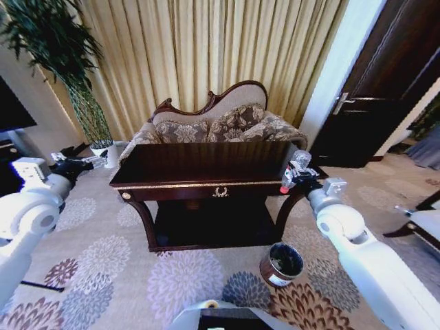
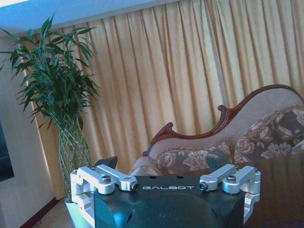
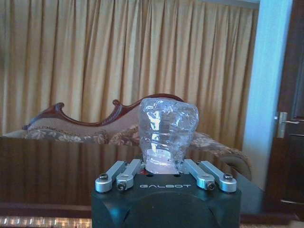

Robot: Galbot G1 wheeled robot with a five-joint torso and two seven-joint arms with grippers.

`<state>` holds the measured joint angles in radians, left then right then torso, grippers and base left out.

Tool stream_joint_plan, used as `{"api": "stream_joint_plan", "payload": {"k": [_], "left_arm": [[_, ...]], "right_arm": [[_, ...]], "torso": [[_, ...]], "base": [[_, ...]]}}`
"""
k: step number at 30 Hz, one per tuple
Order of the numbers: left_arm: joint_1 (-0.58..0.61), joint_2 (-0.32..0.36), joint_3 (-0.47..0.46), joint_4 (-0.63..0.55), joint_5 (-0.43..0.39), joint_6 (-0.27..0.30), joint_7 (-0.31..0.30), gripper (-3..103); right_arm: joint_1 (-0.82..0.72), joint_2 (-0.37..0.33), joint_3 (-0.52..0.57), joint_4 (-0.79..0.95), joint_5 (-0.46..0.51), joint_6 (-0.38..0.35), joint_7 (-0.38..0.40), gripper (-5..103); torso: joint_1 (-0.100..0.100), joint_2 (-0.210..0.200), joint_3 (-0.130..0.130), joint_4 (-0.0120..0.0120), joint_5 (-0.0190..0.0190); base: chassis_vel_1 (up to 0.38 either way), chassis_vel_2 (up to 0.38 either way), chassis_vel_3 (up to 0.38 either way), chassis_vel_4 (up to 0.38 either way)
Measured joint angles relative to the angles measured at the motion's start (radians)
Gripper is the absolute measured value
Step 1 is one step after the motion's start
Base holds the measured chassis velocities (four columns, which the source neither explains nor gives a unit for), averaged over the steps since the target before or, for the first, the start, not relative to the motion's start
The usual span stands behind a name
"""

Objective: Move to the front of the table and place the trash on the table into the trash bin.

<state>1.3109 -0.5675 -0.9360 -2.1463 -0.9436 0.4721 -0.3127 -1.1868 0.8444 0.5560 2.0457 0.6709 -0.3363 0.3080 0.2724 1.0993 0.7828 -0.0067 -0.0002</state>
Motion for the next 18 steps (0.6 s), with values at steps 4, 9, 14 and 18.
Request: {"api": "stream_joint_plan", "payload": {"k": [4,9,14,18], "left_arm": [[0.003,-0.005,0.004,-0.009,0.002,-0.005,0.000,100],[0.010,-0.004,-0.002,-0.014,0.001,-0.009,0.000,100],[0.011,-0.002,-0.005,-0.016,-0.001,-0.017,-0.001,100],[0.008,-0.002,-0.001,-0.018,-0.002,-0.021,-0.001,100]], "right_arm": [[-0.030,0.041,-0.013,-0.050,-0.069,0.005,-0.018,25],[-0.063,0.108,-0.018,-0.163,-0.156,0.011,-0.041,25],[-0.045,0.167,-0.026,-0.374,-0.235,0.066,-0.073,25],[0.033,0.203,-0.042,-0.596,-0.309,0.142,-0.085,25]], "torso": [[0.000,0.000,0.000,-0.0004,0.0004],[0.001,-0.001,0.001,-0.0005,0.0003],[0.001,-0.001,0.001,-0.0005,0.0003],[0.001,-0.001,0.000,-0.0004,0.0003]], "base": [[0.047,-0.054,-0.066,0.047],[0.000,0.000,0.000,0.000],[0.000,0.000,0.000,0.000],[0.000,0.000,0.000,0.000]]}}
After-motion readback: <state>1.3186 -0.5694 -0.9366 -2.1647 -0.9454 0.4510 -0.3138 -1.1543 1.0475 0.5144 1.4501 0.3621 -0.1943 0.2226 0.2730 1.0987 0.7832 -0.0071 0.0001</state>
